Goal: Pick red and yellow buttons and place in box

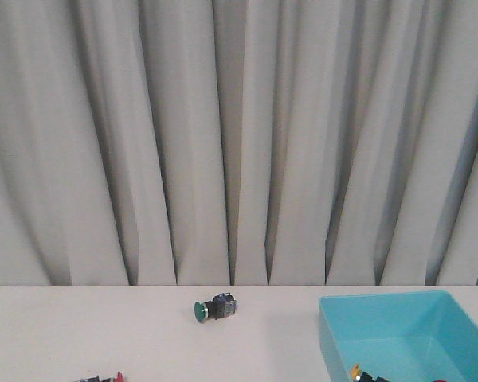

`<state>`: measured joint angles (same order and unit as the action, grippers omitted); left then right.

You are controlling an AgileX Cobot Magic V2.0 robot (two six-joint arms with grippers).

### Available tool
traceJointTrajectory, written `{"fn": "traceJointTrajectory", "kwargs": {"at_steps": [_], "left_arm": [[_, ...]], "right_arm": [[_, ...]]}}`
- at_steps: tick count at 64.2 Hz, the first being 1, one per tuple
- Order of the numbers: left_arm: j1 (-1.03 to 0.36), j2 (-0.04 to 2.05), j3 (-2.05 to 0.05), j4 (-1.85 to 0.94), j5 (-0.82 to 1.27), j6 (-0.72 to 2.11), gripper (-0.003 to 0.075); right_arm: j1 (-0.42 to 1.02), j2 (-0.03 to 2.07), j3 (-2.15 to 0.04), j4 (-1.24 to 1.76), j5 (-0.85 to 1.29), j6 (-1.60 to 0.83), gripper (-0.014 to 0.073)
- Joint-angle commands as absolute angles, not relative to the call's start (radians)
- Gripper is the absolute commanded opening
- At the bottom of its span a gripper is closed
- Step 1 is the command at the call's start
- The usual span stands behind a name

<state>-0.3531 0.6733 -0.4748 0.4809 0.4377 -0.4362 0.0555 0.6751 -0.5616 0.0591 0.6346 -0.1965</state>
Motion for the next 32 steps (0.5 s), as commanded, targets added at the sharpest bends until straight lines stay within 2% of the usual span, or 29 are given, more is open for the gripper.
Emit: {"fn": "traceJointTrajectory", "kwargs": {"at_steps": [1,25,28,32], "left_arm": [[-0.354,0.672,-0.479,0.500,0.336,-0.451,0.0473],[-0.354,0.674,-0.478,0.500,0.331,-0.451,0.0010],[-0.354,0.674,-0.478,0.500,0.331,-0.451,-0.0008],[-0.354,0.674,-0.478,0.500,0.332,-0.451,-0.0008]], "right_arm": [[0.052,0.642,-0.554,0.050,0.520,-0.214,0.0363],[0.052,0.636,-0.536,0.057,0.514,-0.214,0.0023],[0.052,0.636,-0.536,0.057,0.514,-0.214,-0.0013],[0.052,0.636,-0.536,0.057,0.514,-0.214,-0.0008]]}}
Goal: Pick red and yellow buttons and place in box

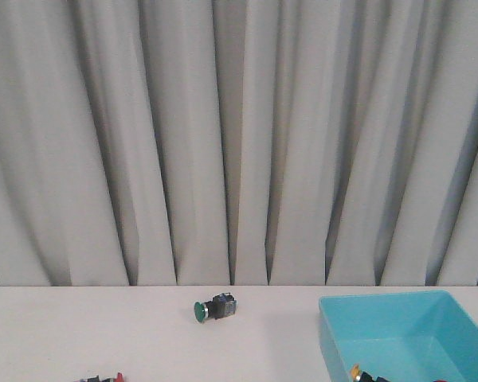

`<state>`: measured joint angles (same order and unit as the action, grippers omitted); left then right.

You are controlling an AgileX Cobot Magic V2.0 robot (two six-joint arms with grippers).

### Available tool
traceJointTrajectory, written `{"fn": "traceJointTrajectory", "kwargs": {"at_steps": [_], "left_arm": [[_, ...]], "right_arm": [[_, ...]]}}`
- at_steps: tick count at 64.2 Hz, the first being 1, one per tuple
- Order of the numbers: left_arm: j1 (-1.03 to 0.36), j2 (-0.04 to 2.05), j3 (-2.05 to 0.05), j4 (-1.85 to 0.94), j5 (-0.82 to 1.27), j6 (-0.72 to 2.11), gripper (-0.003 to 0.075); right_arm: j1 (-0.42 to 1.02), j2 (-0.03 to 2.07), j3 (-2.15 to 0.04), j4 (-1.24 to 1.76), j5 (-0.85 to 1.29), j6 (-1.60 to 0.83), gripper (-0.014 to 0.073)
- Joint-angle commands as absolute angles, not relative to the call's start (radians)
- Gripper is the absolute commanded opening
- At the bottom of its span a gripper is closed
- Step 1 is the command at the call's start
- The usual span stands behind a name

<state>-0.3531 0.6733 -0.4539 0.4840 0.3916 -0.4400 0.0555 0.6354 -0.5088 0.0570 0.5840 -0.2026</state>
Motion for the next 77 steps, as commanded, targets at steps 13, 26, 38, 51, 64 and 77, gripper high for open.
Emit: {"fn": "traceJointTrajectory", "kwargs": {"at_steps": [13,26,38,51,64,77], "left_arm": [[-0.354,0.674,-0.478,0.494,0.386,-0.453,-0.0008],[-0.354,0.674,-0.478,0.494,0.422,-0.453,-0.0008],[-0.353,0.654,-0.478,0.472,0.454,-0.439,-0.0007],[-0.229,0.500,-0.476,0.261,0.484,-0.191,-0.0007],[-0.093,0.286,-0.355,0.156,0.328,0.000,-0.0007],[-0.044,0.111,-0.122,0.131,0.148,0.000,-0.0007]], "right_arm": [[0.052,0.636,-0.536,0.057,0.526,-0.214,-0.0007],[0.052,0.636,-0.536,0.057,0.527,-0.214,-0.0007],[0.052,0.636,-0.536,0.057,0.527,-0.214,-0.0007],[0.052,0.636,-0.536,0.057,0.529,-0.214,-0.0007],[0.052,0.636,-0.536,0.057,0.529,-0.214,-0.0007],[0.052,0.636,-0.536,0.057,0.529,-0.214,-0.0007]]}}
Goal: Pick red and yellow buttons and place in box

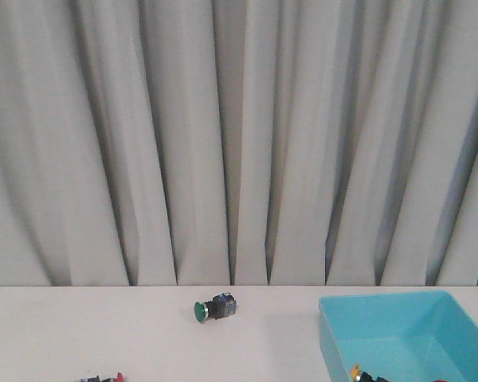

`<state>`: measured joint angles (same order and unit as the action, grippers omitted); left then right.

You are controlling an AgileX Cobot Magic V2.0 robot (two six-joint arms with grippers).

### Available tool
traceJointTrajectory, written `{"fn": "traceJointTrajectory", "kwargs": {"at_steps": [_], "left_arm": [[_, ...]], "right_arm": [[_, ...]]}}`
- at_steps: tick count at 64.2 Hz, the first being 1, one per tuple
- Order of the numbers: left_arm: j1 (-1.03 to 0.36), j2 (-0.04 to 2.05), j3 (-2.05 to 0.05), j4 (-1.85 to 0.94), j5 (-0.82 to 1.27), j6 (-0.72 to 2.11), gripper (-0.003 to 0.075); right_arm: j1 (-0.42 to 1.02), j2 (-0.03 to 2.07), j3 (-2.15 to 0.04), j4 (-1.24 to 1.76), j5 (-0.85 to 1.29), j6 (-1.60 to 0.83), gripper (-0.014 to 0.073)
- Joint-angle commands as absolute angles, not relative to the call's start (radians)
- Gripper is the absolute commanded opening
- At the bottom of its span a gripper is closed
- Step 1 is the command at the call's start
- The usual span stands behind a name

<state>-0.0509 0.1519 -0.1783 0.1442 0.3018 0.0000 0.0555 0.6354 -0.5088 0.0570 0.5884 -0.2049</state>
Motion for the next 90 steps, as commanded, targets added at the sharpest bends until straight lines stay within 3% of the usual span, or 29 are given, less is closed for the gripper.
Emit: {"fn": "traceJointTrajectory", "kwargs": {"at_steps": [1,15,27,90], "left_arm": [[-0.044,0.104,-0.108,0.131,0.130,0.000,-0.0007],[-0.043,0.031,0.081,0.113,-0.053,-0.068,-0.0007],[-0.043,-0.031,0.076,0.113,0.031,-0.102,-0.0007],[-0.043,-0.025,0.075,0.117,0.026,-0.102,-0.0007]], "right_arm": [[0.052,0.636,-0.536,0.057,0.529,-0.214,-0.0007],[0.052,0.636,-0.536,0.057,0.546,-0.214,-0.0007],[0.052,0.636,-0.536,0.057,0.551,-0.214,-0.0007],[0.057,0.573,-0.513,0.007,0.523,-0.238,-0.0005]]}}
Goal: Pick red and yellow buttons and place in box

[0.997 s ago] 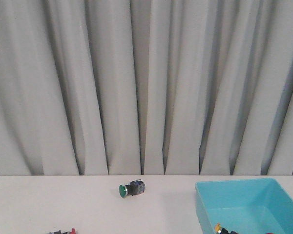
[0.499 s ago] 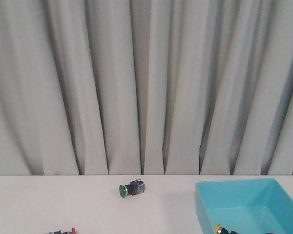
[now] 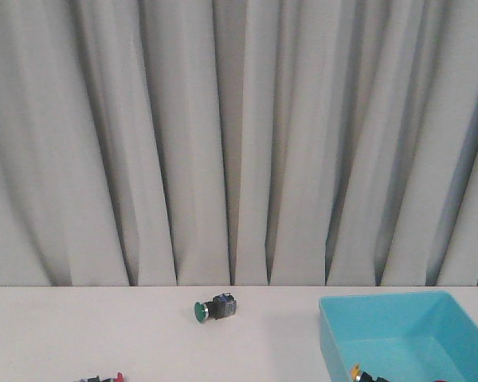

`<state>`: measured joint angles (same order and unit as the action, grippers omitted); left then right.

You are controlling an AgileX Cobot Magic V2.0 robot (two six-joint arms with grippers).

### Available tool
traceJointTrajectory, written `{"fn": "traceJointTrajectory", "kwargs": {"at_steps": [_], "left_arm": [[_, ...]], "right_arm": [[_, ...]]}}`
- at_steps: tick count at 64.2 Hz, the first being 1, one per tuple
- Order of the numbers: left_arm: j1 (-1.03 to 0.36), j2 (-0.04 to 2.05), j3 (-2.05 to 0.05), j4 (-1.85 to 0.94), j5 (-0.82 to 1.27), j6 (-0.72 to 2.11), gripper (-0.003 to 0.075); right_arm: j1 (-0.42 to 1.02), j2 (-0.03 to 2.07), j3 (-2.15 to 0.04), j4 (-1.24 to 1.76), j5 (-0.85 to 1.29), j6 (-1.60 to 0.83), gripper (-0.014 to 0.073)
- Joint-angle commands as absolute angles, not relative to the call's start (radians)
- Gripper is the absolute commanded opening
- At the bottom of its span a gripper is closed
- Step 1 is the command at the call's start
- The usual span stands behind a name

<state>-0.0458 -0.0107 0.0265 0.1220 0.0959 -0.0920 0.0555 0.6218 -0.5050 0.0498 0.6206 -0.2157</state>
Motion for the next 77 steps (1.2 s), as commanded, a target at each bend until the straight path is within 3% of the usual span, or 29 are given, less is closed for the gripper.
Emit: {"fn": "traceJointTrajectory", "kwargs": {"at_steps": [1,17,26,51,66,77], "left_arm": [[-0.043,-0.025,0.075,0.117,0.026,-0.102,-0.0007],[-0.043,-0.025,0.075,0.117,0.026,-0.102,-0.0007],[-0.043,-0.025,0.075,0.117,0.026,-0.102,-0.0007],[-0.043,-0.025,0.075,0.117,0.026,-0.102,-0.0007],[-0.043,-0.025,0.075,0.117,0.026,-0.102,-0.0007],[-0.043,-0.025,0.075,0.117,0.026,-0.102,-0.0007]], "right_arm": [[0.057,0.559,-0.504,0.000,0.508,-0.238,-0.0005],[0.051,0.178,-0.148,0.036,0.055,-0.205,-0.0003],[0.047,0.021,0.012,0.063,-0.078,-0.200,-0.0003],[0.048,-0.018,0.036,0.088,-0.030,-0.199,-0.0003],[0.048,-0.018,0.036,-0.081,-0.025,0.038,-0.0003],[0.048,-0.018,0.036,-0.075,0.000,0.039,-0.0003]]}}
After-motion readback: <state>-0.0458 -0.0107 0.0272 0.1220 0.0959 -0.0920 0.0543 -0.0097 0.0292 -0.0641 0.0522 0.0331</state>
